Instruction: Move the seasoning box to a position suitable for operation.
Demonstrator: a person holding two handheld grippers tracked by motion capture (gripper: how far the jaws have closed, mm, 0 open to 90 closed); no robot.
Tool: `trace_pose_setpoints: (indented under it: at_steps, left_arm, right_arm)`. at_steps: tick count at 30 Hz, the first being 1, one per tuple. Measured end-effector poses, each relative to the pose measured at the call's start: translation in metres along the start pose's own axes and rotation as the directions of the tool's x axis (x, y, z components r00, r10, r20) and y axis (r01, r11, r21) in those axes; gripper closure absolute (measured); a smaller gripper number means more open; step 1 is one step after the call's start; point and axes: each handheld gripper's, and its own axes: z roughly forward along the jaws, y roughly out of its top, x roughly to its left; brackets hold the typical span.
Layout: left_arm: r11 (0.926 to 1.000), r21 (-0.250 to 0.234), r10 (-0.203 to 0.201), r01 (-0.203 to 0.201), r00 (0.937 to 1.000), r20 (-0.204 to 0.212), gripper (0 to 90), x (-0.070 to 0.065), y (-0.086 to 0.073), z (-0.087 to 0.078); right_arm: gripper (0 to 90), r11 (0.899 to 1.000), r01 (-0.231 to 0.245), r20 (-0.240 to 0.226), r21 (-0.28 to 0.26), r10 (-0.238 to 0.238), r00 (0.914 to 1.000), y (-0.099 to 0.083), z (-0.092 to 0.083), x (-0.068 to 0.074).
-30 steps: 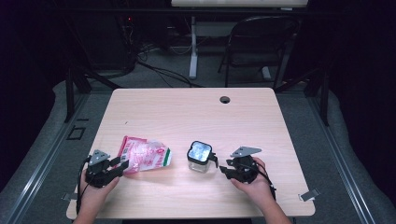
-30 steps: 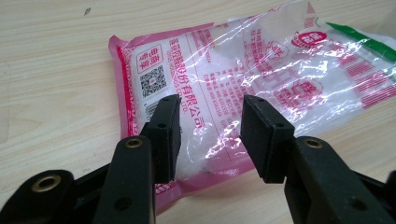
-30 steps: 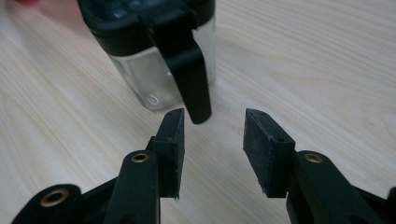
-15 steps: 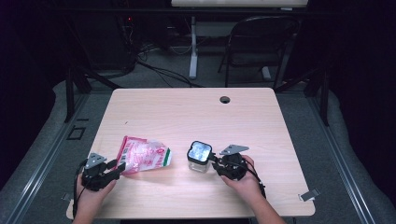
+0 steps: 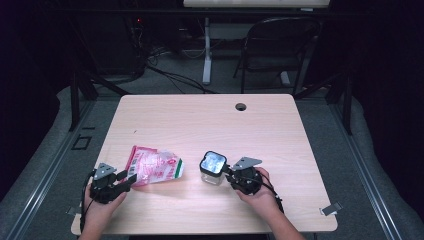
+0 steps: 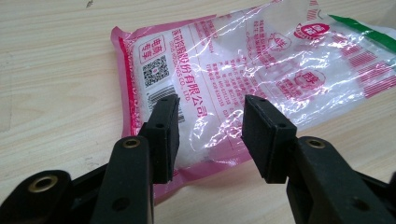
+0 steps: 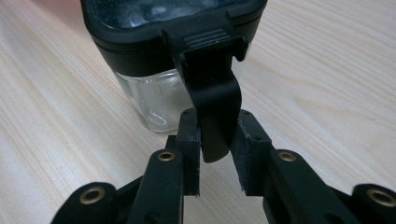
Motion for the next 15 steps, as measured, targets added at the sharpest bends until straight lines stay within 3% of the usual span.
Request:
trace_pose_setpoints:
  at_steps: [8,15]
  left_arm:
    - [1.0000,-0.001,-0.009,0.009,0.9999,0.011,55.0,0.001,0.003,0.003]
    - [0.9993,0.004,0.037,-0.037,0.9989,0.028,54.9,-0.007,0.005,0.006]
  right_arm:
    - [73.7,0.999,0.032,-0.040,-0.007,-0.032,0.9987,-0.004,-0.003,0.003]
    - [73.8,0.996,0.084,-0.089,0.006,-0.083,0.9926,-0.009,-0.010,0.013]
